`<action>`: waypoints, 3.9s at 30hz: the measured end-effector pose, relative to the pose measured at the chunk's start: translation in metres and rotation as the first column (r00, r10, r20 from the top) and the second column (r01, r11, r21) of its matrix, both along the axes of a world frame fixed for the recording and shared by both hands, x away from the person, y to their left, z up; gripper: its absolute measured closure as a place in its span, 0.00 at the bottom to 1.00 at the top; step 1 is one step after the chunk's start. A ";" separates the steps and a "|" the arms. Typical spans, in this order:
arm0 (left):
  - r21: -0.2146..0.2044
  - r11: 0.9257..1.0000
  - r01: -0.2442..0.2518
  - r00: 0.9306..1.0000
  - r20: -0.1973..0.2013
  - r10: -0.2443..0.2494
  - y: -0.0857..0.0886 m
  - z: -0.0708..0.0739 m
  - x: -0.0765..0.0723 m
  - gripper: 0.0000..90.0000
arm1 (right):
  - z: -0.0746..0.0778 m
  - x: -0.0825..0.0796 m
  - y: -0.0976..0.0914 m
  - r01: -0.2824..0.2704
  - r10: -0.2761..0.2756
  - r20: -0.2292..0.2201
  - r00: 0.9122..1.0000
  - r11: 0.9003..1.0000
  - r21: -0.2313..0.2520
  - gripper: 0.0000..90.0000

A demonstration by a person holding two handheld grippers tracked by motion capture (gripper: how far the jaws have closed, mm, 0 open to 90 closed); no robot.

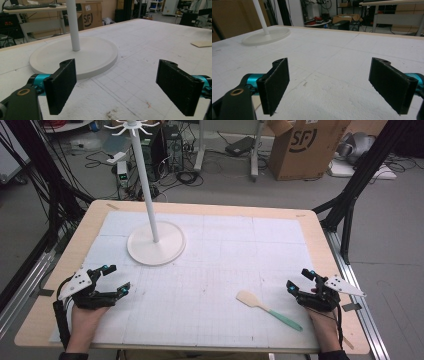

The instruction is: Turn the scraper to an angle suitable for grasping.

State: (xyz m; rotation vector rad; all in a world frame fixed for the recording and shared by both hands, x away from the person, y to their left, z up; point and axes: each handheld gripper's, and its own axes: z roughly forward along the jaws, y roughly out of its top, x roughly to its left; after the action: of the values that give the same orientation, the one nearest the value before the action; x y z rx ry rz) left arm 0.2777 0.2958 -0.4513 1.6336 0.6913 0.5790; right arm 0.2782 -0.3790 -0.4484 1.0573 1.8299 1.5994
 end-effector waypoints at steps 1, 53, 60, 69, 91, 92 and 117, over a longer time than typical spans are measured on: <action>-0.006 1.000 -0.001 1.000 -0.002 0.000 0.000 0.000 0.000 0.18 | 0.000 0.000 0.000 0.000 0.000 -0.003 1.000 1.000 0.003 0.18; 0.008 1.000 -0.017 1.000 -0.002 0.017 -0.001 0.000 0.000 0.18 | 0.001 -0.031 0.065 -0.380 0.278 -0.311 0.909 0.860 -0.341 0.75; 0.011 1.000 -0.019 1.000 -0.001 0.019 -0.001 0.000 0.000 0.18 | 0.001 -0.030 0.074 -0.406 0.284 -0.334 0.899 0.825 -0.392 0.85; 0.013 1.000 -0.020 1.000 -0.001 0.020 -0.002 0.000 0.000 0.18 | 0.004 -0.024 0.075 -0.422 0.296 -0.334 0.895 0.806 -0.415 0.90; 0.012 1.000 -0.014 1.000 0.000 0.014 -0.002 0.000 0.000 0.18 | 0.047 0.069 0.171 -0.624 0.559 -0.277 0.781 0.692 -0.362 0.90; 0.013 1.000 -0.014 1.000 0.002 0.014 -0.002 0.000 0.000 0.18 | 0.046 0.073 0.178 -0.640 0.575 -0.280 0.768 0.676 -0.366 0.90; 0.021 1.000 -0.010 1.000 0.005 0.009 -0.002 0.000 0.000 0.18 | 0.008 0.097 0.315 -0.825 0.744 -0.383 0.547 0.403 -0.395 0.90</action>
State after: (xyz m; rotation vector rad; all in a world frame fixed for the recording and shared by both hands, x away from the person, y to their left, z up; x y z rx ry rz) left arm 0.2774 0.2936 -0.4511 1.6488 0.6918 0.5986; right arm 0.3754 -0.0641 -0.4402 -0.0532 2.9196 1.2311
